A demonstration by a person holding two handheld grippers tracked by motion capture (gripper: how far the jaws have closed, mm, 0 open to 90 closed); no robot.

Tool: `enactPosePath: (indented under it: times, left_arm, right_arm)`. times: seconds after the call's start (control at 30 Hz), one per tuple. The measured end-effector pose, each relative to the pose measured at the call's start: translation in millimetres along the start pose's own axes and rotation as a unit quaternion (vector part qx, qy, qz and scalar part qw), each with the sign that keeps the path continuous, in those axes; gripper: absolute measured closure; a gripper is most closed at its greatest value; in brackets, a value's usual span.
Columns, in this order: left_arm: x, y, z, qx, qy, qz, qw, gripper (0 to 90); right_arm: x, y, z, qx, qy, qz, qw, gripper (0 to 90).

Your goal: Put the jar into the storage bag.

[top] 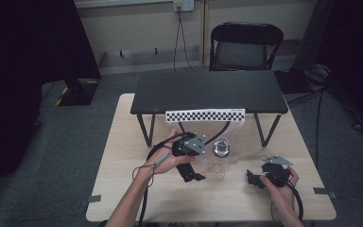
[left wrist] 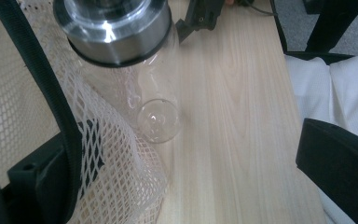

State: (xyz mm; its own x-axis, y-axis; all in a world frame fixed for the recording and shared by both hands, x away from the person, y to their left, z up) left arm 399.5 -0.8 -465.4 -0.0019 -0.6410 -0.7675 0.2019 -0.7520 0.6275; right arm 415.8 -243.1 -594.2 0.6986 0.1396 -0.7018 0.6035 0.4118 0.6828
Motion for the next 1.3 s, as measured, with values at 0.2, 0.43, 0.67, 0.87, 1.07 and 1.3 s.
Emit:
enactPosePath:
  times: [0.2,0.43,0.67,0.87,1.07,1.3]
  left_arm:
    - [-0.6,1.4,3.0,0.003,0.012,-0.001,0.9999,0.2]
    - [-0.5,1.1,2.6,0.006,0.016,-0.005,0.9998,0.3]
    - [2.4,0.3,0.8,0.004,0.023,-0.007,0.9997,0.2]
    - [3.0,-1.1,0.5,0.005,0.026,-0.009,0.9996,0.2]
    - [3.3,-1.4,0.1,0.004,0.024,-0.009,0.9997,0.2]
    - [4.1,-2.1,-0.3,0.003,0.034,-0.013,0.9993,0.3]
  right_arm:
    - [-3.4,1.0,1.9,0.001,0.004,-0.007,1.0000,2.1]
    - [-17.0,13.3,-8.8,-0.027,0.022,0.022,0.9991,8.5]
    - [-32.9,21.4,-31.4,-0.053,0.052,0.050,0.9960,8.5]
    - [-46.0,36.4,-52.0,-0.073,0.093,0.099,0.9880,16.3]
    - [-53.1,44.9,-66.1,-0.073,0.120,0.104,0.9845,16.1]
    - [-63.1,61.3,-79.8,-0.091,0.133,0.122,0.9795,11.8]
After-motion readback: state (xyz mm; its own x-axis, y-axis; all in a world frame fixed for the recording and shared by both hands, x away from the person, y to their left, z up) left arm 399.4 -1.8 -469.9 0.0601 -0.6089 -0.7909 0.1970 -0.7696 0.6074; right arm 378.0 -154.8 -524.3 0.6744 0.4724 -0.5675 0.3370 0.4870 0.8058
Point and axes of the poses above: each handheld gripper's, and its own axes: x roughly forward along the jaws, y roughly out of its top, z roughly to its right, the point moved 9 cm from there along x, roughly forward along the jaws, and after that the axes turned 15 degrees about -x, right-handed, at the moved point
